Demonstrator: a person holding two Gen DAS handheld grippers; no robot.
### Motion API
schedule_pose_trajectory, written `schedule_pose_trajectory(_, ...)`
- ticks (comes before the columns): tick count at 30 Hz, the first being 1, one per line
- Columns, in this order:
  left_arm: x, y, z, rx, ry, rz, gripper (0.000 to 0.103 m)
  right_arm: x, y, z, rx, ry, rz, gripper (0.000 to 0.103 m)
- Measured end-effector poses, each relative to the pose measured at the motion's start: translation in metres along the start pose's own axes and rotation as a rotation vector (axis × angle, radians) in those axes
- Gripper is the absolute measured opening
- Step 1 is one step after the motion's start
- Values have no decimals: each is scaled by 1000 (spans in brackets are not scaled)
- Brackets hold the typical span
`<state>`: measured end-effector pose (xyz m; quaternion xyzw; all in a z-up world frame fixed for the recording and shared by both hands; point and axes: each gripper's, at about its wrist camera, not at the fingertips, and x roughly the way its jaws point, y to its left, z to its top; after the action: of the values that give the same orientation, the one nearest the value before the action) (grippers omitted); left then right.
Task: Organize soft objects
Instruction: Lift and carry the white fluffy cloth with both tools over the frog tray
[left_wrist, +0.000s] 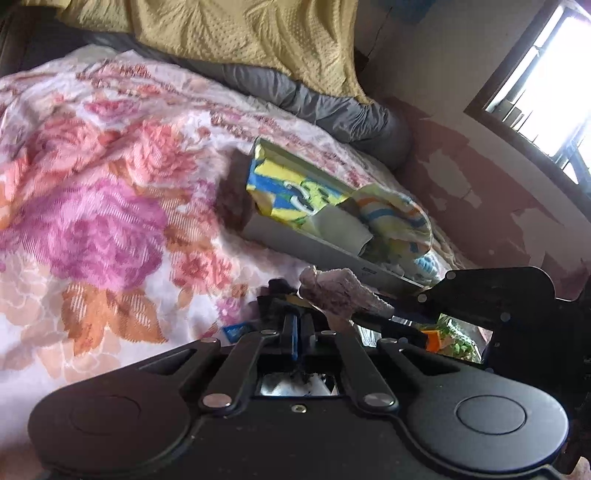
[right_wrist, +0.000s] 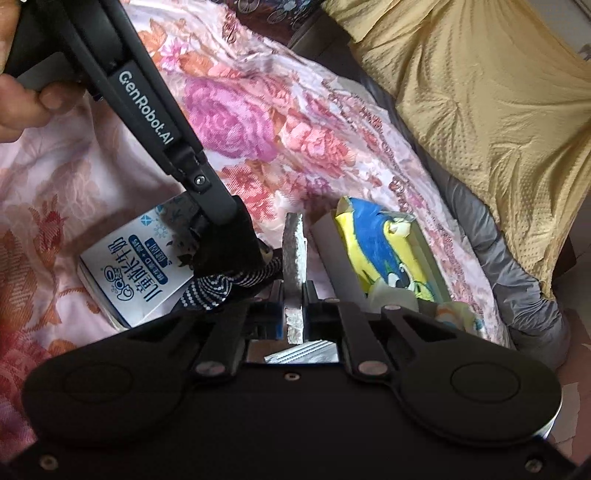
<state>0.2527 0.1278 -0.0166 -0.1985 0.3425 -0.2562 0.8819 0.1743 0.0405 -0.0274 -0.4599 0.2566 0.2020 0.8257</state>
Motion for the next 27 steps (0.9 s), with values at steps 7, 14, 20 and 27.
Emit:
schedule_pose_trajectory(7,-12,-20,7,47,-52,54,0,-24,-10,-7,19,-59,-42,4)
schedule_pose_trajectory(14,-26,-34,15,52,-108,63,0,-49,-29,-18,67,-130,-104,4)
schedule_pose_trajectory(20,-27,-47,28,64,-149,79,0,-51,-48,-28,104,-151,-129,4)
schedule_pose_trajectory(27,-13,-75,76,82,-217,77,0,-56,-82,-36,182,-201,-173,4)
